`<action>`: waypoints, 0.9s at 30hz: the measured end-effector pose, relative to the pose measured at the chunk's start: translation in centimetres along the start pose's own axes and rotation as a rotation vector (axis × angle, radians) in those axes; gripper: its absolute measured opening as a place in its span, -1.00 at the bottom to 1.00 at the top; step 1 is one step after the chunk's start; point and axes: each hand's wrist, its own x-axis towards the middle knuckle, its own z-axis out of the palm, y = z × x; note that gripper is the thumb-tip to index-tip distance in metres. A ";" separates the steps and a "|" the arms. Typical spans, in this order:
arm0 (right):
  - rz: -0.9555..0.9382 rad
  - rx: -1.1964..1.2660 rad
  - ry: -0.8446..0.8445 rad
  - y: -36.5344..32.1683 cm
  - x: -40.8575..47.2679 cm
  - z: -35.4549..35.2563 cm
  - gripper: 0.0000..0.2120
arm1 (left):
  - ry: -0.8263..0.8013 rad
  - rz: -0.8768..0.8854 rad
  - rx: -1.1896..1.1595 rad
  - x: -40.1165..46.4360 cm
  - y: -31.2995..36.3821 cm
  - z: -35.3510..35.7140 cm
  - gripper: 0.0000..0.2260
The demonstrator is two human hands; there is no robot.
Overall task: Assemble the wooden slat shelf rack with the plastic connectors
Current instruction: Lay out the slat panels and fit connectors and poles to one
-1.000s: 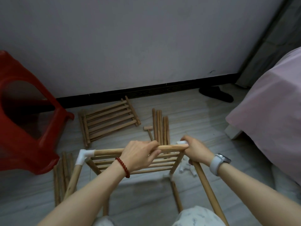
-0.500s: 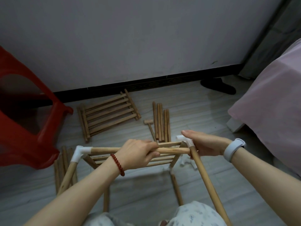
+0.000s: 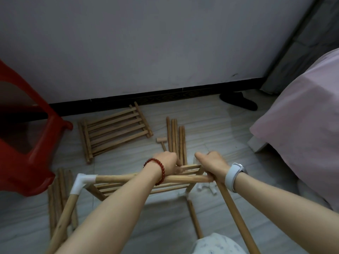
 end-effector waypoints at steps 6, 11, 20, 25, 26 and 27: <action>-0.094 -0.133 -0.006 0.4 0.0 -0.7 -0.80 | 0.150 0.140 0.295 0.0 0.2 0.6 -0.80; -0.297 -0.584 -0.120 0.1 -1.1 -3.2 -0.78 | 0.183 0.179 0.334 -0.3 0.1 1.4 -0.79; -0.196 0.246 -0.025 -1.7 -0.3 -6.8 -0.86 | 0.162 0.135 0.265 0.4 -0.4 1.1 -0.75; -0.244 -0.005 -0.152 -1.0 -1.2 -7.2 -0.63 | 0.210 0.164 0.030 -0.9 0.3 -1.2 -0.69; -0.231 0.018 -0.190 -0.2 -1.4 -6.9 -0.63 | 0.168 0.208 -0.031 -1.6 0.9 -1.6 -0.67; -0.213 0.056 -0.223 0.6 -1.6 -6.8 -0.64 | 0.091 0.247 -0.077 -2.3 1.6 -1.7 -0.64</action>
